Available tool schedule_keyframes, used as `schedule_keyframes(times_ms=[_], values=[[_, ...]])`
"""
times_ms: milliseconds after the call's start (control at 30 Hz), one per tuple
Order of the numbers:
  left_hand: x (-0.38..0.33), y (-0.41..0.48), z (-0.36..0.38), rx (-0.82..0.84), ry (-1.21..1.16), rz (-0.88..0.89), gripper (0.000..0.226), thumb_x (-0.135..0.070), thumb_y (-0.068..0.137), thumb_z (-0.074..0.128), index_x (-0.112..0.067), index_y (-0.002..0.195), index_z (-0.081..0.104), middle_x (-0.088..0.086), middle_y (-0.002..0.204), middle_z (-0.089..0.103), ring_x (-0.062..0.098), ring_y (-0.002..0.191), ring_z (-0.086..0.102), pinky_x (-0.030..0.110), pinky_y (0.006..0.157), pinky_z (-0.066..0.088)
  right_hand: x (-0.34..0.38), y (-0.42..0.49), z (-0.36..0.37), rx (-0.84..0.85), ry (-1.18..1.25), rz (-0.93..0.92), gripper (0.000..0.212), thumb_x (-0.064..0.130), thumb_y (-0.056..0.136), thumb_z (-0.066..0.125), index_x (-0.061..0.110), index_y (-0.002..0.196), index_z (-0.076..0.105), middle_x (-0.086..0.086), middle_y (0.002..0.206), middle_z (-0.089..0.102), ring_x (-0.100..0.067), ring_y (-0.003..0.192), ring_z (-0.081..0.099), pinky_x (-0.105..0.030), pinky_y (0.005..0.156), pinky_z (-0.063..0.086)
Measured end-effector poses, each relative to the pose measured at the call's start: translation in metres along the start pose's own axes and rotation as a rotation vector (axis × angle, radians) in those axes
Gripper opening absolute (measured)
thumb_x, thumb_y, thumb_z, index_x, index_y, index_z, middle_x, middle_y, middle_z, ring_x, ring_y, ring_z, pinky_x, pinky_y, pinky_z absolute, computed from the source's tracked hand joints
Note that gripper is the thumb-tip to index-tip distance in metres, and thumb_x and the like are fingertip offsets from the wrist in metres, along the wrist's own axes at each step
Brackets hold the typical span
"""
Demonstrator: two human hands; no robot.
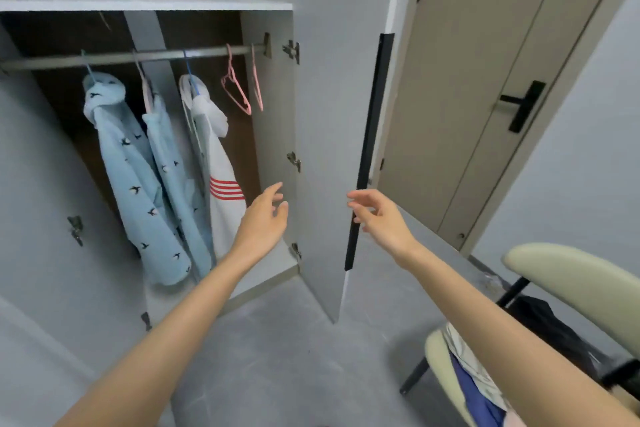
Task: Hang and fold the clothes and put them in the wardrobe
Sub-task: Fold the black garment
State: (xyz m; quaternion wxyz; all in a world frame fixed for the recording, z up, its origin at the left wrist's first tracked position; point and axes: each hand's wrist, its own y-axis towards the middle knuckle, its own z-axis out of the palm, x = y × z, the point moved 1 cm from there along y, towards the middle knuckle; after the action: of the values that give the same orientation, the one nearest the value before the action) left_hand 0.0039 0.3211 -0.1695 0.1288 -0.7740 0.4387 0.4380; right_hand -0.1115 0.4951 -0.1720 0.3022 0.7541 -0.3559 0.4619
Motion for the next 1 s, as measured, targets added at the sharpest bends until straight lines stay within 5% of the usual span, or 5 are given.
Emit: schedule_keyframes(times_ms=[233,567,767,1000], values=[[-0.056,-0.061,0.101,0.252,-0.064,0.04,0.048,-0.016,0.1,0.04,-0.01,0.146,0.028,0.007,0.137,0.048,0.022,0.118,0.051,0.027,0.098,0.036,-0.074,-0.109,-0.101,-0.201,-0.08,0.188,0.02,0.016,0.098,0.049,0.014,0.114,0.06,-0.003,0.116,0.061,-0.016,0.094,0.057,-0.03,0.084,0.045],[-0.126,-0.1,0.308,0.607,-0.02,0.14,0.039,-0.016,0.098,0.045,-0.012,0.137,0.043,0.006,0.124,0.059,0.022,0.111,0.057,0.024,0.089,0.04,-0.216,-0.214,-0.258,-0.423,-0.13,0.512,0.024,0.011,0.095,0.05,0.013,0.116,0.062,-0.005,0.12,0.063,-0.018,0.105,0.058,-0.031,0.092,0.045],[-0.156,-0.099,0.443,0.752,0.026,0.101,0.035,-0.013,0.097,0.045,-0.01,0.132,0.049,0.01,0.119,0.064,0.026,0.111,0.058,0.031,0.096,0.042,-0.322,-0.216,-0.34,-0.329,-0.27,0.688,0.027,0.013,0.093,0.051,0.011,0.118,0.06,-0.005,0.123,0.062,-0.019,0.113,0.056,-0.022,0.084,0.037],[-0.143,-0.078,0.548,0.759,0.1,0.003,0.034,-0.017,0.098,0.041,-0.013,0.131,0.052,0.007,0.124,0.062,0.022,0.113,0.057,0.016,0.08,0.035,-0.435,-0.188,-0.364,-0.039,-0.405,0.87,0.042,0.021,0.092,0.055,0.019,0.134,0.049,-0.004,0.132,0.055,-0.023,0.12,0.052,-0.031,0.093,0.044]])
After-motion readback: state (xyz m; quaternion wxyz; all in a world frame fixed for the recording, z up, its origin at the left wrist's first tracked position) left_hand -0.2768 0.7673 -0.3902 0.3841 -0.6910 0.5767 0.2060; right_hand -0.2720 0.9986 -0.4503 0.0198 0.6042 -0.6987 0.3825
